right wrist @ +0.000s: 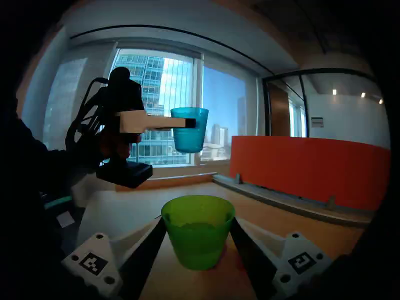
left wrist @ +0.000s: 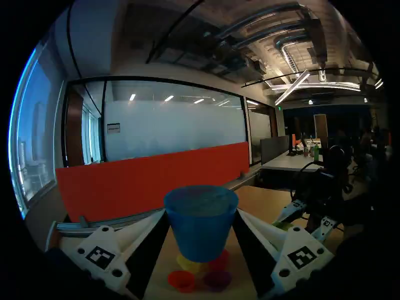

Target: Pour water

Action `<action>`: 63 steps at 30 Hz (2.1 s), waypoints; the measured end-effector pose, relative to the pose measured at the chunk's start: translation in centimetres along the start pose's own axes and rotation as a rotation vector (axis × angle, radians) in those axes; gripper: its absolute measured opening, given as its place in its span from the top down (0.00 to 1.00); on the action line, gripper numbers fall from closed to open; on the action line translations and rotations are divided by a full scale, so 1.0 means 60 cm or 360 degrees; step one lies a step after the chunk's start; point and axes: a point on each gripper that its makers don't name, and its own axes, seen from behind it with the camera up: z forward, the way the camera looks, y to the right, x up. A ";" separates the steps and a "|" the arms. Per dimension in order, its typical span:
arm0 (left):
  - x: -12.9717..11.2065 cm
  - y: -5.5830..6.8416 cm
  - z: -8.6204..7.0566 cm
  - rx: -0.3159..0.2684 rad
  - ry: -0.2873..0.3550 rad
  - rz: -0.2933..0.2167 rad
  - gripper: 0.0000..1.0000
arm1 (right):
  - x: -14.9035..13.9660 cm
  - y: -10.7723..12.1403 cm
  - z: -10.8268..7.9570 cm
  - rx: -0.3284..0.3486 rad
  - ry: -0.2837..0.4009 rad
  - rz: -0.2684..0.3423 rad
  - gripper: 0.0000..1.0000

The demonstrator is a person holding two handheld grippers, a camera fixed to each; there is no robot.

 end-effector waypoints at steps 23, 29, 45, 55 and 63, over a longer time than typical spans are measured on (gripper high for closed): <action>-0.092 0.010 -0.017 -0.0030 -0.0113 -0.0048 0.16 | -0.001 0.018 -0.051 -0.0037 -0.0046 0.0045 0.11; -0.130 0.016 -0.017 -0.0060 -0.0192 -0.0037 0.16 | -0.019 0.017 -0.057 -0.0020 -0.0106 0.0068 0.11; -0.263 0.048 -0.025 -0.0164 -0.0472 0.0021 0.16 | -0.080 0.021 -0.073 0.0028 -0.0295 0.0090 0.11; -0.325 0.061 -0.032 -0.0212 -0.0636 0.0074 0.16 | -0.128 0.020 -0.082 0.0068 -0.0449 0.0063 0.11; -0.364 0.070 -0.041 -0.0251 -0.0752 0.0112 0.15 | -0.155 0.023 -0.084 0.0082 -0.0552 0.0042 0.11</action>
